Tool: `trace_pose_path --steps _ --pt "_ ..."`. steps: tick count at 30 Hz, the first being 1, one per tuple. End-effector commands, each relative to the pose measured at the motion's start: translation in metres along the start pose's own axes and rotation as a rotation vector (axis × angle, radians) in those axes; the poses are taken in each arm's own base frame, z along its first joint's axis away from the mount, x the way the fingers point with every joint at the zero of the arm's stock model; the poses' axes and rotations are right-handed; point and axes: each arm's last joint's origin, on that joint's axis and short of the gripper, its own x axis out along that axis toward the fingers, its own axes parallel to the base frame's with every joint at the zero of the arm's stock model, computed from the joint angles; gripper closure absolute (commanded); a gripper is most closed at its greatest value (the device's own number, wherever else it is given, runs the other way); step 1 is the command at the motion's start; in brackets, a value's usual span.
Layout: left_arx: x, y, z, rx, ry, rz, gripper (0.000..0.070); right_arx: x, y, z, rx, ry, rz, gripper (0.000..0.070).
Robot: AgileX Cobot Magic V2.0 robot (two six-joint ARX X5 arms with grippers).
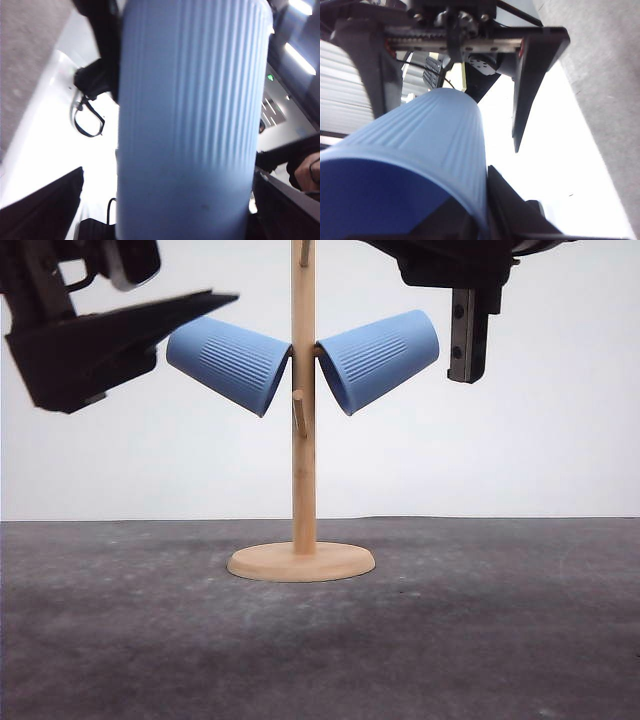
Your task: Place three cups
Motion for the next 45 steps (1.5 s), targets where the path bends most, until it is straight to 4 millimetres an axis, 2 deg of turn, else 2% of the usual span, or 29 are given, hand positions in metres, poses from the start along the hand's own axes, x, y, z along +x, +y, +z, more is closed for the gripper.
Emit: trace_pose_path --steps 1,17,24,29,32,36,41,43,45 --pt "0.0027 -0.0040 0.0037 0.039 0.014 -0.028 0.0050 0.0002 0.0025 0.0024 0.003 -0.001 0.009 0.0699" --pt "0.0080 -0.0089 0.0084 0.096 0.021 -0.051 0.0058 0.0034 0.0020 -0.0012 0.046 0.025 -0.047 0.0699" --pt "0.0080 -0.0090 0.0086 0.098 0.020 -0.052 0.0082 0.0034 0.0020 -0.0011 0.046 0.024 -0.047 0.0700" --pt "0.0080 -0.0095 0.0083 0.099 0.030 -0.070 0.0237 0.0034 0.0021 -0.0011 0.047 0.025 -0.046 0.0700" --pt "0.0080 -0.0098 0.0081 0.099 0.035 -0.079 0.0246 0.0034 0.0021 -0.0011 0.050 0.025 -0.046 0.0699" --pt "0.0080 -0.0098 0.0082 0.099 0.035 -0.079 0.0310 0.0034 0.0021 -0.0011 0.050 0.025 -0.046 0.0699" --pt "0.0080 -0.0098 0.0082 0.101 0.035 -0.079 0.0313 0.0034 0.0021 -0.0011 0.043 0.025 -0.046 0.0696" --pt "0.0080 -0.0099 0.0083 0.101 0.035 -0.079 0.0313 0.0034 0.0020 -0.0010 0.034 0.025 -0.046 0.0666" --pt "0.0080 -0.0098 0.0082 0.100 0.035 -0.079 0.0313 0.0031 0.0019 -0.0011 0.032 0.024 -0.047 0.0593"
